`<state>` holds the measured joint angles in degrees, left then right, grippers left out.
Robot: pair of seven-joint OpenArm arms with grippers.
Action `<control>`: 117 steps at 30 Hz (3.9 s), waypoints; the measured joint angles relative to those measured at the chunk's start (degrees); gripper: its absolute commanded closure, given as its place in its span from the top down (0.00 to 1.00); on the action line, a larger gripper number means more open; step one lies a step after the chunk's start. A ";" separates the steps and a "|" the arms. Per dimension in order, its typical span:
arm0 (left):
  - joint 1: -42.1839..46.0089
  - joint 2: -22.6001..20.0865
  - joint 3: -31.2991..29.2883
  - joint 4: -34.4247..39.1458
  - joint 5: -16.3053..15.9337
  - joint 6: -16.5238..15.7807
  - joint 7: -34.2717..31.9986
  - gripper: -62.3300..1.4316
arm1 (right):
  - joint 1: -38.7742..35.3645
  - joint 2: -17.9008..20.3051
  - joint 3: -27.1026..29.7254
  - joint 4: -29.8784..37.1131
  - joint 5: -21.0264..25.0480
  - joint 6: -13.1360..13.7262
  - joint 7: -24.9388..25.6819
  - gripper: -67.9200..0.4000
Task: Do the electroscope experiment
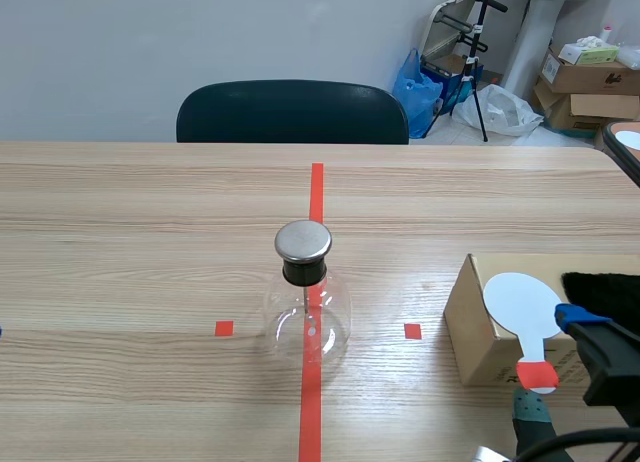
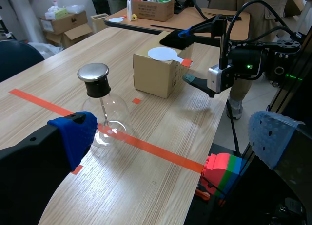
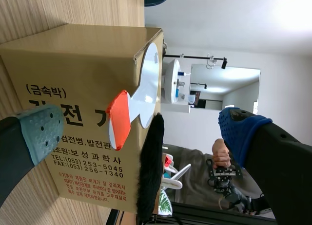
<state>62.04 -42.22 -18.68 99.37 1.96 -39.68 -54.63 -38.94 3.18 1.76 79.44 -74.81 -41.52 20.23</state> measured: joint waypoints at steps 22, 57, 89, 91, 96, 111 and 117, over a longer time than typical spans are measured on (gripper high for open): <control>-0.13 0.00 -0.11 0.00 -6.01 2.80 0.00 1.00 | -14.32 0.02 0.00 2.23 11.98 0.15 4.44 1.00; 3.21 8.83 -6.36 0.00 -22.75 16.92 10.69 1.00 | -9.84 28.26 7.98 30.56 80.41 64.22 -1.05 1.00; 3.39 4.94 -2.93 7.02 -25.40 25.05 21.90 1.00 | -1.60 28.55 4.07 31.10 86.95 72.00 -6.19 1.00; 3.37 4.92 -2.93 7.02 -25.40 25.07 22.27 1.00 | -1.60 27.89 5.14 31.10 87.62 72.00 -6.16 1.00; 3.37 4.94 -2.93 7.02 -25.35 25.05 22.27 1.00 | -1.75 26.34 8.31 31.10 88.61 72.72 -6.19 1.00; 3.37 4.94 -2.93 7.02 -19.76 24.92 22.25 1.00 | -2.69 25.73 9.64 31.10 89.29 74.79 -7.02 1.00; 3.37 4.94 -2.93 7.02 -19.76 24.92 22.25 1.00 | -2.69 25.73 9.64 31.10 89.29 74.79 -7.02 1.00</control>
<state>65.41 -37.28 -21.61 106.39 -17.80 -14.76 -32.38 -41.63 28.91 11.40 110.54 14.48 33.28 13.21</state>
